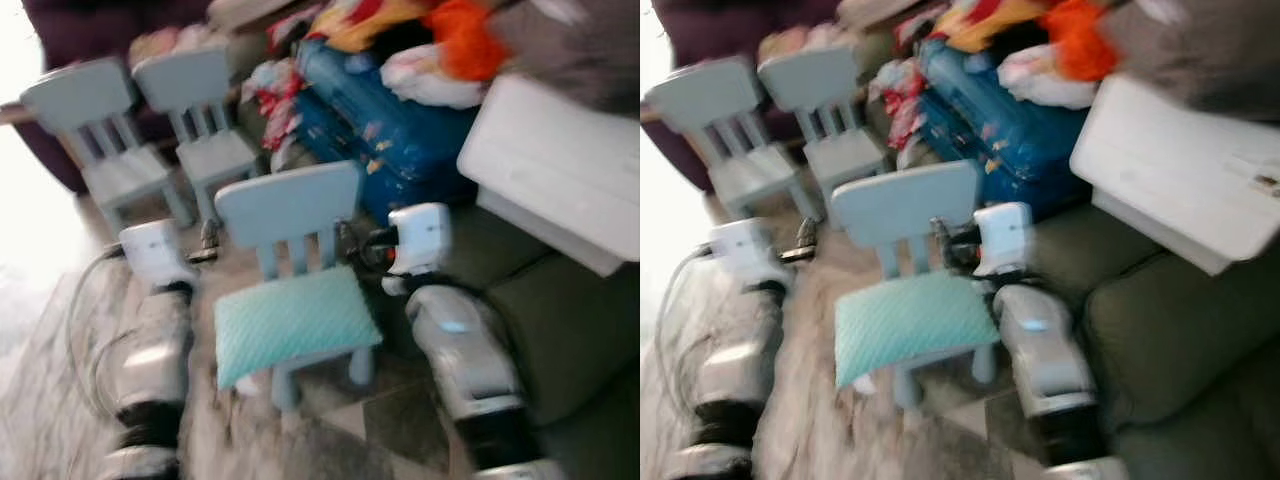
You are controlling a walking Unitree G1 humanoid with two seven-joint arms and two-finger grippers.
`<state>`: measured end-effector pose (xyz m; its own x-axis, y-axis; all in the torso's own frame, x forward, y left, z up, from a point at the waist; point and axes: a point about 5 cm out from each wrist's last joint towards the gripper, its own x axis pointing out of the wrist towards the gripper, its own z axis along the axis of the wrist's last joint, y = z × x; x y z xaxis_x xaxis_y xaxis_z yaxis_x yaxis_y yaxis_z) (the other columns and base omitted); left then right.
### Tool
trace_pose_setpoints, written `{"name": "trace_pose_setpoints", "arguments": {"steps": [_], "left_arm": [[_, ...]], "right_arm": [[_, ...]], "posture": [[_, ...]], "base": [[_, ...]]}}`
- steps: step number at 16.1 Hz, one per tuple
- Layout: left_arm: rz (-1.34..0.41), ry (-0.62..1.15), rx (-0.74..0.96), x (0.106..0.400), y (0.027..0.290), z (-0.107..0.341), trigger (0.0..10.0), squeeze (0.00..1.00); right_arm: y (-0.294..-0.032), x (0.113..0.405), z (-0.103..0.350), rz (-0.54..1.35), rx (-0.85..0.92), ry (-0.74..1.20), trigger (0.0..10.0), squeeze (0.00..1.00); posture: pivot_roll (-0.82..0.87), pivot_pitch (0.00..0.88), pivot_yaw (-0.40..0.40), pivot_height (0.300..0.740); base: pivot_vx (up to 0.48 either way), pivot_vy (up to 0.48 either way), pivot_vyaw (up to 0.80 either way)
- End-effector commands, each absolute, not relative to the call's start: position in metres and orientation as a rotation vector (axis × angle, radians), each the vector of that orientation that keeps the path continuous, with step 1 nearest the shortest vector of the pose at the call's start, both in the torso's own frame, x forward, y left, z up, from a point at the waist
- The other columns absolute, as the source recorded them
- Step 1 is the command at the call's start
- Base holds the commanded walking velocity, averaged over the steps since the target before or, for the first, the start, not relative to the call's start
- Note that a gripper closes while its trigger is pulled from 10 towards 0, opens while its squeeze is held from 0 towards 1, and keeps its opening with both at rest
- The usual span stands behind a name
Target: Move the pillow to the sofa
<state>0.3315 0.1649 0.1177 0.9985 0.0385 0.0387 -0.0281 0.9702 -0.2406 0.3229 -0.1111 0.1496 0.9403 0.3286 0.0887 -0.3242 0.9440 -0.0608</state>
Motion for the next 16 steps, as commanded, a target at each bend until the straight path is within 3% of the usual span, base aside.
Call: {"name": "trace_pose_setpoints", "arguments": {"steps": [1, 4, 10, 16], "left_arm": [[0.065, -0.051, -0.222, 0.3301, 0.1799, 0.1198, 10.0, 0.0], [0.072, -0.044, -0.243, 0.3299, 0.1797, 0.1188, 10.0, 0.0], [0.109, -0.015, -0.289, 0.3311, 0.1849, 0.1174, 10.0, 0.0], [0.075, -0.039, -0.213, 0.3315, 0.1873, 0.1213, 10.0, 0.0]], "right_arm": [[-0.0986, 0.3234, 0.1574, 0.364, -0.037, -0.128, 10.0, 0.0], [-0.0984, 0.3234, 0.1567, 0.366, -0.039, -0.126, 10.0, 0.0], [-0.0987, 0.3229, 0.1536, 0.371, -0.045, -0.115, 10.0, 0.0], [-0.0982, 0.3237, 0.1543, 0.372, -0.047, -0.12, 10.0, 0.0]], "posture": [[-0.19, 0.067, 0.018, 0.74], [-0.19, 0.067, 0.018, 0.74], [-0.19, 0.066, 0.015, 0.74], [-0.18, 0.06, 0.018, 0.74]], "base": [[0.472, 0.0, 0.0], [0.45, 0.0, 0.0], [0.0, 0.0, 0.0], [0.043, 0.413, 0.0]]}}
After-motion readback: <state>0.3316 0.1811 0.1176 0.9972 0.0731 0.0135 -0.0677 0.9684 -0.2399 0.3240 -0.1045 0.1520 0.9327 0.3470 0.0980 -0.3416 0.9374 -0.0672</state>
